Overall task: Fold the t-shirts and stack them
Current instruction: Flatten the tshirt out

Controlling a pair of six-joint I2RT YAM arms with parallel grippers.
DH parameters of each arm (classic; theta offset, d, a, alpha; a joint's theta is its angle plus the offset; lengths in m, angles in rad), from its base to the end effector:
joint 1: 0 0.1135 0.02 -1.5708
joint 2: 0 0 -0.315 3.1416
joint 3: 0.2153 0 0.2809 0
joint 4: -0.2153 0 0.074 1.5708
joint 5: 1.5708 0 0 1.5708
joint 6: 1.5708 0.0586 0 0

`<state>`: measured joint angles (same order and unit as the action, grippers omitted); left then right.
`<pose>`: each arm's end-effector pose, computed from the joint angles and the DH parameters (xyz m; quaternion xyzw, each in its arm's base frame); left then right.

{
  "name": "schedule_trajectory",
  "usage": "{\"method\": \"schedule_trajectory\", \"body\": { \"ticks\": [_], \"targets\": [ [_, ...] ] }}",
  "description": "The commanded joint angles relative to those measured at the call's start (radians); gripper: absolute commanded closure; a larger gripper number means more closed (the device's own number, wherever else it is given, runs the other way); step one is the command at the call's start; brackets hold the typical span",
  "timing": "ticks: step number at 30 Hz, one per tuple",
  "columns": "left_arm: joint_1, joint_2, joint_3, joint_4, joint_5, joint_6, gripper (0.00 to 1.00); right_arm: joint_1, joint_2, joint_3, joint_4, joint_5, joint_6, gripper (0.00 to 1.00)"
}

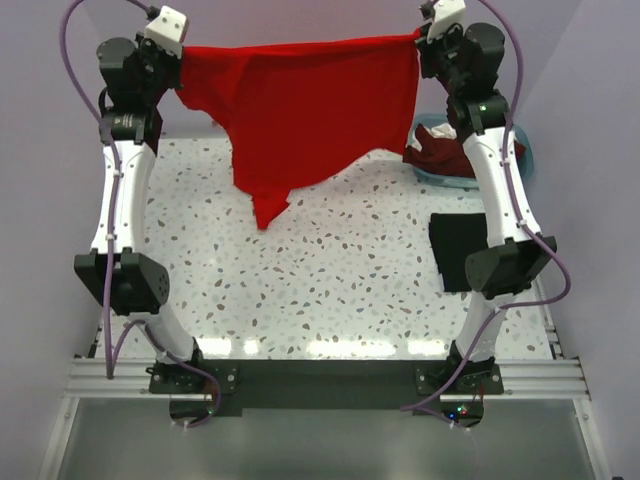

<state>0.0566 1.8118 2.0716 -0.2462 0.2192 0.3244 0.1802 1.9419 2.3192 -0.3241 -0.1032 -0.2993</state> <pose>0.4761 0.0142 0.5497 0.1704 0.6814 0.0586 0.7094 0.4902 0.0954 0.5710 -0.1995 0.6586 -0.0077 0.7255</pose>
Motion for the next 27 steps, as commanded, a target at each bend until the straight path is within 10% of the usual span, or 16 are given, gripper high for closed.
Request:
{"method": "schedule_trajectory", "body": {
  "ticks": [1,9,27],
  "targets": [
    [0.066,-0.187,-0.123,0.271,0.05,-0.034,1.0,-0.022,-0.118,-0.07,0.189,0.008,-0.05,1.0],
    [0.12,-0.423,-0.485,0.271,0.086,-0.04,1.0,-0.022,-0.357,-0.501,0.203,-0.04,-0.106,1.0],
    [0.137,-0.612,-0.418,0.433,0.011,-0.151,1.0,-0.022,-0.457,-0.382,0.321,0.037,-0.037,1.0]
  ]
}}
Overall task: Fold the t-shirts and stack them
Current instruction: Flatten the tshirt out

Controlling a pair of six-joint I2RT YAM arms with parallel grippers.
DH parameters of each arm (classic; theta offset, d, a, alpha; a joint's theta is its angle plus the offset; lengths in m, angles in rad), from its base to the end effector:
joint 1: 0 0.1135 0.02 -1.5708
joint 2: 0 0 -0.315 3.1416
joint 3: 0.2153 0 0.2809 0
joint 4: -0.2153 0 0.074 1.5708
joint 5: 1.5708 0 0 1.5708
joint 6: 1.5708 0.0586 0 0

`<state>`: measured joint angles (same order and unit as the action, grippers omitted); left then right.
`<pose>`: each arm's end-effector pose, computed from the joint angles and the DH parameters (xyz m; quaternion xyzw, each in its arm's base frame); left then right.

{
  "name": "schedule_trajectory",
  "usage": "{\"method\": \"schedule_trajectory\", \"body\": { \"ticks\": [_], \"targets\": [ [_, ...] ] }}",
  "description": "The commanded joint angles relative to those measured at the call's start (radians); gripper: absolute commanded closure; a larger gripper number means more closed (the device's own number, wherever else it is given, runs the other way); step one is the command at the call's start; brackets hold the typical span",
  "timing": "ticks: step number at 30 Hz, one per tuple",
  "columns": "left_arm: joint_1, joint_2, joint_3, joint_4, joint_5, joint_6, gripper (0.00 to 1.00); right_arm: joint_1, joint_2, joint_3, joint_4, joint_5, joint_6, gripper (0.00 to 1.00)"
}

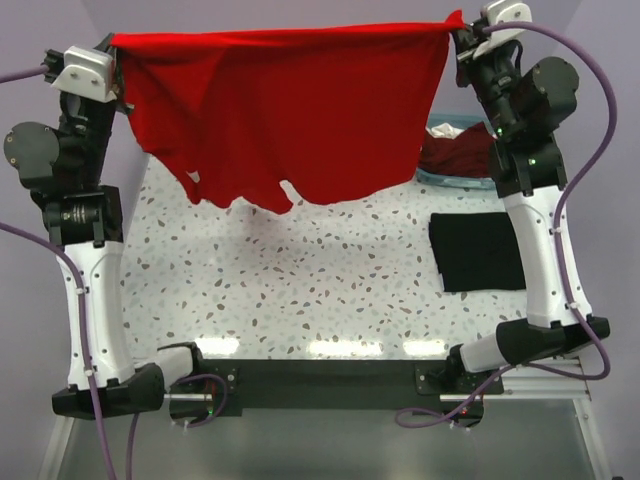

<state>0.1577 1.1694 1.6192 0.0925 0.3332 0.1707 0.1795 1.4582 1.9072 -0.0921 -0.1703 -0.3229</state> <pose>0.2289 0.0170 0.6436 0.1475 0.4841 0.0599 0.8604 0.3222 0.0685 0.6457 -0.2089 0.5331 -0.0102 0.8198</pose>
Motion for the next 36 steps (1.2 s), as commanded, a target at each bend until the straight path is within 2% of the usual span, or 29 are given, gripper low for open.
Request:
{"method": "schedule_trajectory", "body": {
  "ticks": [1,6,13,19,21,24,27,28,30,31,33,34,35,36],
  "targets": [
    [0.034,0.056,0.039,0.093,-0.079,0.021,1.0,-0.02,0.045,0.033,0.088,0.104,-0.016,1.0],
    [0.034,0.179,0.105,0.076,-0.008,-0.002,1.0,-0.021,0.183,0.14,0.088,0.118,-0.004,1.0],
    [0.026,0.456,0.313,0.128,0.015,-0.095,1.0,-0.021,0.385,0.351,0.075,0.152,0.034,1.0],
    [0.026,0.668,0.736,0.185,-0.035,-0.163,1.0,-0.021,0.476,0.565,0.089,0.167,0.11,1.0],
    [0.026,0.677,0.781,0.223,-0.049,-0.163,1.0,-0.023,0.461,0.585,0.115,0.167,0.12,1.0],
    [0.029,0.624,0.719,0.299,-0.036,-0.12,1.0,-0.021,0.418,0.575,0.141,0.138,0.101,1.0],
    [0.037,0.503,0.497,0.337,0.029,-0.059,1.0,-0.021,0.352,0.449,0.147,0.086,0.052,1.0],
    [0.039,0.425,0.344,0.343,0.079,-0.007,1.0,-0.021,0.332,0.341,0.147,0.072,0.039,1.0],
    [0.04,0.339,0.178,0.325,0.162,0.086,1.0,-0.023,0.28,0.215,0.141,0.009,-0.016,1.0],
    [0.04,0.253,0.016,0.293,0.22,0.172,1.0,-0.021,0.225,0.084,0.118,-0.012,-0.03,1.0],
    [0.039,0.176,-0.117,0.2,0.271,0.269,1.0,-0.021,0.174,-0.034,0.045,-0.11,-0.094,1.0],
    [0.039,0.115,-0.209,0.043,0.323,0.391,0.99,-0.021,0.118,-0.157,-0.018,-0.148,-0.11,1.0],
    [0.039,0.087,-0.246,-0.033,0.337,0.427,0.96,-0.021,0.094,-0.213,-0.056,-0.178,-0.132,1.0],
    [0.039,0.047,-0.275,-0.137,0.39,0.546,0.94,-0.02,0.067,-0.265,-0.102,-0.23,-0.19,1.0]
  ]
}}
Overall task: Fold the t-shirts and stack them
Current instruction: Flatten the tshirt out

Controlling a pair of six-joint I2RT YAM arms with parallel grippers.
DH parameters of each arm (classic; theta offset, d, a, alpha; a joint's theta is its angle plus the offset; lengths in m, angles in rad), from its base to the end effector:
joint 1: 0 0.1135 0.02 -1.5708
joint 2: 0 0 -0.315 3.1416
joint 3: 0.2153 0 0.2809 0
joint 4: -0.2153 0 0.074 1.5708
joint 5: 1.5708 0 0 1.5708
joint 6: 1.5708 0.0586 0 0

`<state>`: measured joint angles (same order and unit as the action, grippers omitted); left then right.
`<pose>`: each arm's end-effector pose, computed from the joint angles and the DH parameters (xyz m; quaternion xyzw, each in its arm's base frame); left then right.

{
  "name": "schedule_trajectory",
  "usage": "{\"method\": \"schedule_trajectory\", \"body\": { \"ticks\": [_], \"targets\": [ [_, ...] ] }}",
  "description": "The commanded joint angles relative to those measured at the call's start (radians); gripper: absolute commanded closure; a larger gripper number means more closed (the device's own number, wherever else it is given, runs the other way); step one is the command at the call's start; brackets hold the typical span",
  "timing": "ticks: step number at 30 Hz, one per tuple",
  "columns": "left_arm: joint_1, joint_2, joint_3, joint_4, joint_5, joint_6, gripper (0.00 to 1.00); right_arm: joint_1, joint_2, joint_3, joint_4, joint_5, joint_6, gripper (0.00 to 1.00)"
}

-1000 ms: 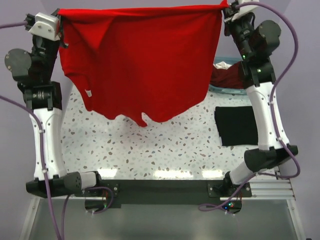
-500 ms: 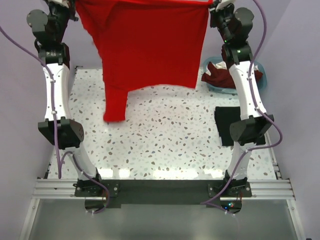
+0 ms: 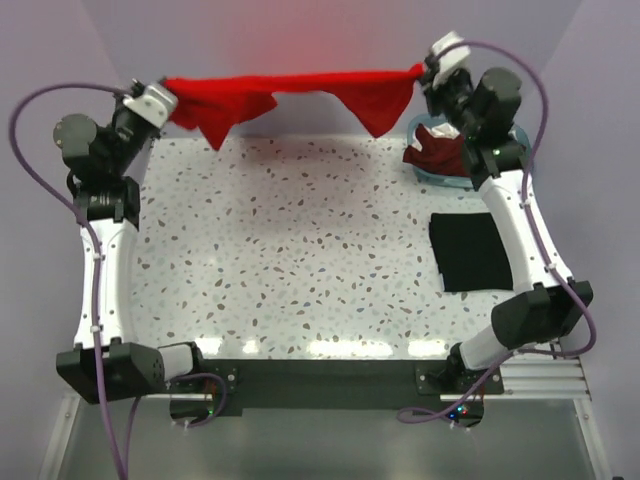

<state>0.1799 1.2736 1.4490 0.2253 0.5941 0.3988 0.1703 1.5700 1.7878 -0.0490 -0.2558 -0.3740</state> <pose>0.3014 0.0215 0.5695 0.3002 0.4982 0.0725 0.8102 0.3952 0.0830 0.5683 -0.2658 0.5900 0.0048 0.7624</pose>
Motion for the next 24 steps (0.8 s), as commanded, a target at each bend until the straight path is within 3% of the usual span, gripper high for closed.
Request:
{"method": "schedule_trajectory", "body": {
  "ticks": [1,3,4,5,6,7,8,9,16,20,23,24],
  "targets": [
    [0.016,-0.071,-0.139,-0.498,0.157,0.392,0.93,-0.008,-0.085,-0.239,-0.245,-0.16,-0.181,1.0],
    [0.016,-0.086,-0.151,-0.701,0.202,0.492,0.89,-0.003,-0.12,-0.304,-0.357,-0.168,-0.287,1.0],
    [0.016,-0.077,-0.127,-0.942,0.235,0.628,0.86,-0.003,-0.132,-0.341,-0.508,-0.199,-0.337,1.0],
    [0.016,-0.066,-0.107,-1.052,0.248,0.676,0.77,-0.002,-0.158,-0.349,-0.588,-0.212,-0.432,0.9],
    [0.018,-0.033,-0.067,-1.228,0.248,0.731,0.69,0.0,-0.168,-0.355,-0.66,-0.218,-0.465,0.69],
    [0.016,-0.014,-0.052,-1.297,0.24,0.75,0.53,0.0,-0.18,-0.366,-0.777,-0.227,-0.501,0.45],
    [0.016,0.006,-0.041,-1.348,0.236,0.756,0.1,-0.002,-0.201,-0.375,-0.81,-0.227,-0.555,0.02],
    [0.018,0.033,-0.036,-1.404,0.225,0.743,0.0,0.001,-0.211,-0.384,-0.828,-0.223,-0.568,0.01],
    [0.015,0.036,-0.16,-1.262,0.19,0.568,0.0,0.008,-0.072,-0.311,-0.922,-0.201,-0.494,0.06],
    [-0.006,0.075,-0.216,-1.294,0.162,0.597,0.14,0.032,0.097,-0.219,-0.957,-0.146,-0.395,0.25],
    [-0.086,0.078,-0.297,-1.275,0.13,0.585,0.21,0.051,0.226,-0.154,-0.939,-0.102,-0.33,0.32],
    [-0.153,0.063,-0.352,-1.199,0.083,0.527,0.21,0.055,0.255,-0.139,-0.927,-0.086,-0.313,0.35]
  ]
}}
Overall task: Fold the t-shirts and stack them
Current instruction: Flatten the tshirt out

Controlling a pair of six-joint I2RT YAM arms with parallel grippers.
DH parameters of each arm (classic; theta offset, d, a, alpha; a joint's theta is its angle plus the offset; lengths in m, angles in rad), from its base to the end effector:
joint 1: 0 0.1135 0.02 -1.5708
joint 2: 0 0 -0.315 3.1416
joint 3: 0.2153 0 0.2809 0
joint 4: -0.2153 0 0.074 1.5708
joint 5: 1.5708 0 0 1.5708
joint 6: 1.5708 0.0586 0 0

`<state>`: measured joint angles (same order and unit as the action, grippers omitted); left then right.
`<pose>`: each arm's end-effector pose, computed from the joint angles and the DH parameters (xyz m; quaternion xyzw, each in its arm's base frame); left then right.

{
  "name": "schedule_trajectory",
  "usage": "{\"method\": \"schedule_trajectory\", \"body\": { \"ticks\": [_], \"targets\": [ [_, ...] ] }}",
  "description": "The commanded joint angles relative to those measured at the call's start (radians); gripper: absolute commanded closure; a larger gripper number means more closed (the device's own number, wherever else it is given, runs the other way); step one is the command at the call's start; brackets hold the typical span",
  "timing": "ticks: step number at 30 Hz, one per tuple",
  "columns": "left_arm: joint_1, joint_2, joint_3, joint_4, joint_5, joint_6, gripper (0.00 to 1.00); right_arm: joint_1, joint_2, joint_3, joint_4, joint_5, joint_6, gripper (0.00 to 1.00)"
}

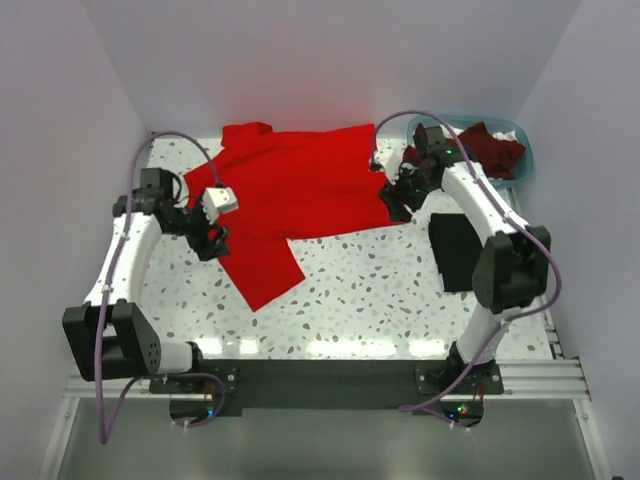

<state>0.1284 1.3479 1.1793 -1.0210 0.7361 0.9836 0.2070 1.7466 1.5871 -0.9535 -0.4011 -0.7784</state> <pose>0.2774 -0.0039 0.3248 0.4419 0.8054 -0.2068 0.3366 0.3986 0.1071 0.3245 -0.4913 0.8195 0.1235 0.2680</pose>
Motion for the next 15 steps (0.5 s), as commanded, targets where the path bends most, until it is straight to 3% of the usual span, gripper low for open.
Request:
{"method": "schedule_trajectory", "body": {
  "ticks": [1,5,9,15],
  "targets": [
    [-0.121,-0.018,-0.11,0.091,-0.073,-0.083,0.22,0.025,0.105,0.097,-0.001,0.068,0.106,0.38],
    [-0.171,0.016,-0.178,0.278,-0.141,-0.213,0.23,0.043,0.29,0.21,0.042,0.145,0.185,0.54],
    [-0.184,0.156,-0.146,0.405,-0.243,-0.316,0.26,0.052,0.422,0.329,0.048,0.203,0.221,0.59],
    [-0.188,0.318,-0.109,0.478,-0.34,-0.281,0.27,0.08,0.513,0.373,0.102,0.295,0.217,0.63]
  ]
}}
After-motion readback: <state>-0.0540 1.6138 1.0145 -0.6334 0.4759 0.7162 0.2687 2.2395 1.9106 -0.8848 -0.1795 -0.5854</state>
